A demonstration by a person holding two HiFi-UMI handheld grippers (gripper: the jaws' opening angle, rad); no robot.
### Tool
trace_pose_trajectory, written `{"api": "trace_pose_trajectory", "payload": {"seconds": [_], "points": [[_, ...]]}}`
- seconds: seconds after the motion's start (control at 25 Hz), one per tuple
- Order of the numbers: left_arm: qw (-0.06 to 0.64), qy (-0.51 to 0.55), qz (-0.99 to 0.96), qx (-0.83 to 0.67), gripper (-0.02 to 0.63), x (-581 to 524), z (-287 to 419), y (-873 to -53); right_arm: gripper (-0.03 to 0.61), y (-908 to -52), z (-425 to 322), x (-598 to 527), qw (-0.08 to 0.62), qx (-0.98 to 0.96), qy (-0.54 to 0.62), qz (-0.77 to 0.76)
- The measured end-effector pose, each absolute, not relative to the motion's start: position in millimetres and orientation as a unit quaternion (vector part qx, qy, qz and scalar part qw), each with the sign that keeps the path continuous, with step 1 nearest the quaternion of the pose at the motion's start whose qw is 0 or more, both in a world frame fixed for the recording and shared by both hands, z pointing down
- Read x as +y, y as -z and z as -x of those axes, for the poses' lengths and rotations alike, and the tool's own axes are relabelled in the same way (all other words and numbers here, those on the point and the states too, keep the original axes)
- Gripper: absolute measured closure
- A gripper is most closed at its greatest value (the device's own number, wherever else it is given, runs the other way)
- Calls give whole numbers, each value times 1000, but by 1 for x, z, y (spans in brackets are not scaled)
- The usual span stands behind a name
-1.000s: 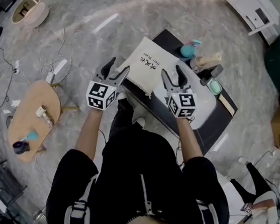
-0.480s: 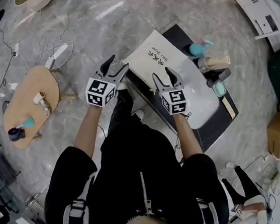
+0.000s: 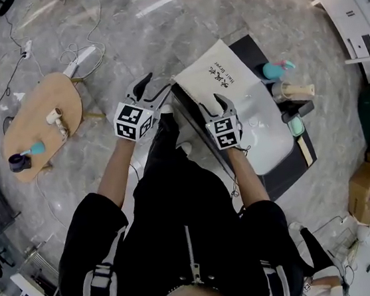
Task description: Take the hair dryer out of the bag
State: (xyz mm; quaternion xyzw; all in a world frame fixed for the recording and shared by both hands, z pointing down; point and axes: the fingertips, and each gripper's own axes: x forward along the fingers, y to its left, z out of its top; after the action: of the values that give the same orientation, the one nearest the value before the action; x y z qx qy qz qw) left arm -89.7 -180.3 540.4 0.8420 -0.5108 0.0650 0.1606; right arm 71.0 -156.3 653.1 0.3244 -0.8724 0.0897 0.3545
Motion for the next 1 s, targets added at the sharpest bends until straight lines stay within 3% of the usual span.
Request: {"api": "trace_pose_trajectory", "payload": {"seconds": [0.6, 1.0], "points": [[181, -64, -819, -541, 337, -172, 127, -556, 300, -719, -80, -153, 485, -813, -37, -320], [189, -72, -823, -530, 337, -170, 124, -566, 441, -719, -83, -155, 492, -805, -68, -325]]}}
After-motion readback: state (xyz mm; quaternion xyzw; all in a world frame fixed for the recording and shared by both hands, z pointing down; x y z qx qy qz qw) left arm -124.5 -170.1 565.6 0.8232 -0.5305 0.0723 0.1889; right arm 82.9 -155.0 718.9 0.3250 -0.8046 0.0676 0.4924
